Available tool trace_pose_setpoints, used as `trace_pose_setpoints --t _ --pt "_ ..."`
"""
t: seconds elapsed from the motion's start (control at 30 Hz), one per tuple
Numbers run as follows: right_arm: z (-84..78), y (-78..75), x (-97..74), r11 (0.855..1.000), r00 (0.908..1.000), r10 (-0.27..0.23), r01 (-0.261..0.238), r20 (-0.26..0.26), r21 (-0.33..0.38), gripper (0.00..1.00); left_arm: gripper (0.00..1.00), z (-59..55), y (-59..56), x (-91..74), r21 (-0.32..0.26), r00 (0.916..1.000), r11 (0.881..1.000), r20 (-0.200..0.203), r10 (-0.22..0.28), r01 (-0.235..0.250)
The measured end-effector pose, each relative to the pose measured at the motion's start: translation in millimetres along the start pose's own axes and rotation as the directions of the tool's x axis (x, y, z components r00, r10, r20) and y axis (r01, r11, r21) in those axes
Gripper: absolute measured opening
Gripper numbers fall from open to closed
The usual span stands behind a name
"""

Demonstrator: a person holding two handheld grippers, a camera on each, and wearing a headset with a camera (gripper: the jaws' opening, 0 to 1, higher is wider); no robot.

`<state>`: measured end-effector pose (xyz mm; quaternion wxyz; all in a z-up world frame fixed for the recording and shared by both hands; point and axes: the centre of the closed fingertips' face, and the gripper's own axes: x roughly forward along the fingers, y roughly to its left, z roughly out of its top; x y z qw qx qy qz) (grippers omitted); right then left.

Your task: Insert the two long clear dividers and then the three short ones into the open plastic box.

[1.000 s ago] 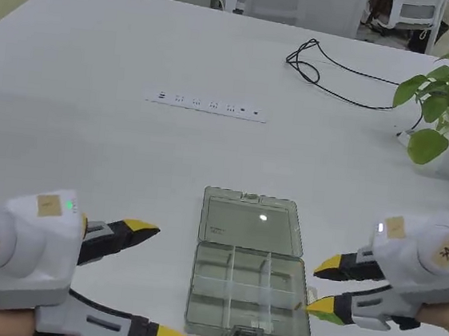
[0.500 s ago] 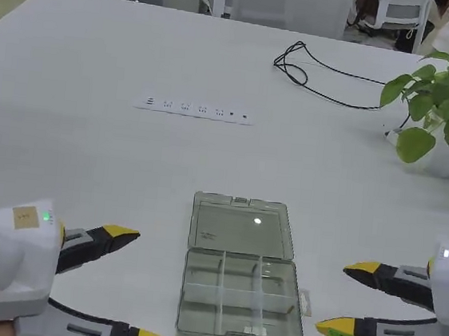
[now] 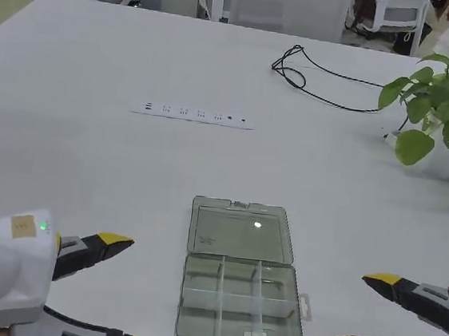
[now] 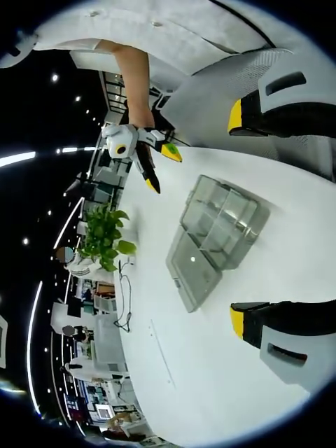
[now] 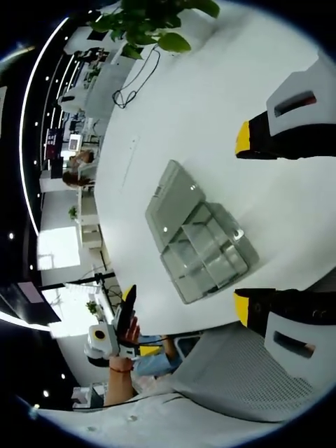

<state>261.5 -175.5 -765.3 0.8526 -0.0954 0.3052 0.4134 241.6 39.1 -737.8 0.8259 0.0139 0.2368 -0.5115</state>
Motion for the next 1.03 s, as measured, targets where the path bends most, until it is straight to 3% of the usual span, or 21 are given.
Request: trace_pose_setpoints --t 0.33,1.03 --pt "-1.5 1.2 0.9 1.0 1.0 0.001 -0.001 0.001 0.009 0.78 1.0 -5.5 5.2 0.0 -0.008 1.0 1.0 -0.006 0.002 -0.002" --pt "-4.3 7.9 2.1 1.0 0.9998 0.021 -0.021 -0.008 0.004 0.83 1.0 -10.2 -2.0 0.8 -0.016 0.9996 1.0 -0.014 -0.025 0.024"
